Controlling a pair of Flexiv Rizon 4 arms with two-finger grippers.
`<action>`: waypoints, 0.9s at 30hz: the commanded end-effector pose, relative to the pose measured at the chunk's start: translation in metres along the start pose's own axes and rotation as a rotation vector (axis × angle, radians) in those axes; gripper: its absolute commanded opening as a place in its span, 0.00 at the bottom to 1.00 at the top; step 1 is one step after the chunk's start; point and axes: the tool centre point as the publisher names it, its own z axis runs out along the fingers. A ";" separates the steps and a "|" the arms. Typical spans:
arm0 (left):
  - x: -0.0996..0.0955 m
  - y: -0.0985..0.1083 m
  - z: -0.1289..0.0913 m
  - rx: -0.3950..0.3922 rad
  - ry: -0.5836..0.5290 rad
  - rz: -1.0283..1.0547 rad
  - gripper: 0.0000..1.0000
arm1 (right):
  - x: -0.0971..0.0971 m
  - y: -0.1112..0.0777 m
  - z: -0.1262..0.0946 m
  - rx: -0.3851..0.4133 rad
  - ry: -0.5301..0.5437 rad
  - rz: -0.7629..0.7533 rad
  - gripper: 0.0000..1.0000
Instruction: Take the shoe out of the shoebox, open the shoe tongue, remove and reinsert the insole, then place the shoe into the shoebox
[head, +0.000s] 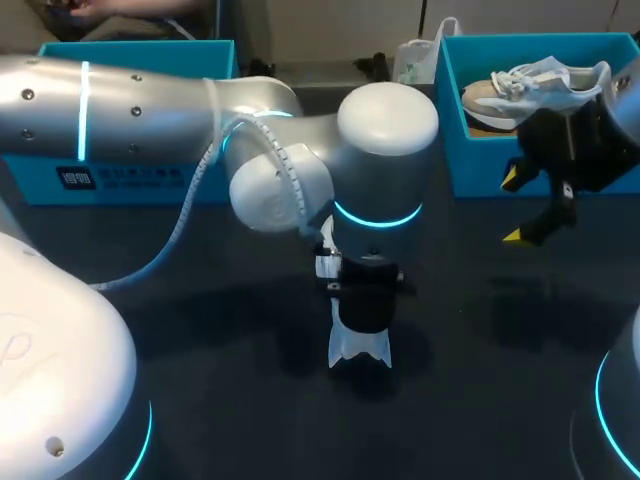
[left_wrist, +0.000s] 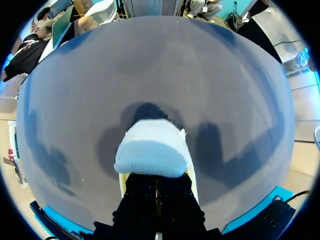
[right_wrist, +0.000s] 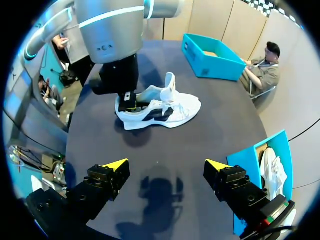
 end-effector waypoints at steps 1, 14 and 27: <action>-0.004 -0.002 0.013 0.021 -0.006 0.006 0.00 | 0.000 0.000 0.001 0.003 -0.001 0.001 1.00; -0.007 0.003 0.040 0.002 0.042 -0.020 0.00 | 0.000 0.000 0.001 0.003 -0.001 0.001 1.00; 0.007 0.035 -0.023 -0.172 -0.029 -0.069 0.00 | 0.000 0.000 0.001 0.003 -0.001 0.001 1.00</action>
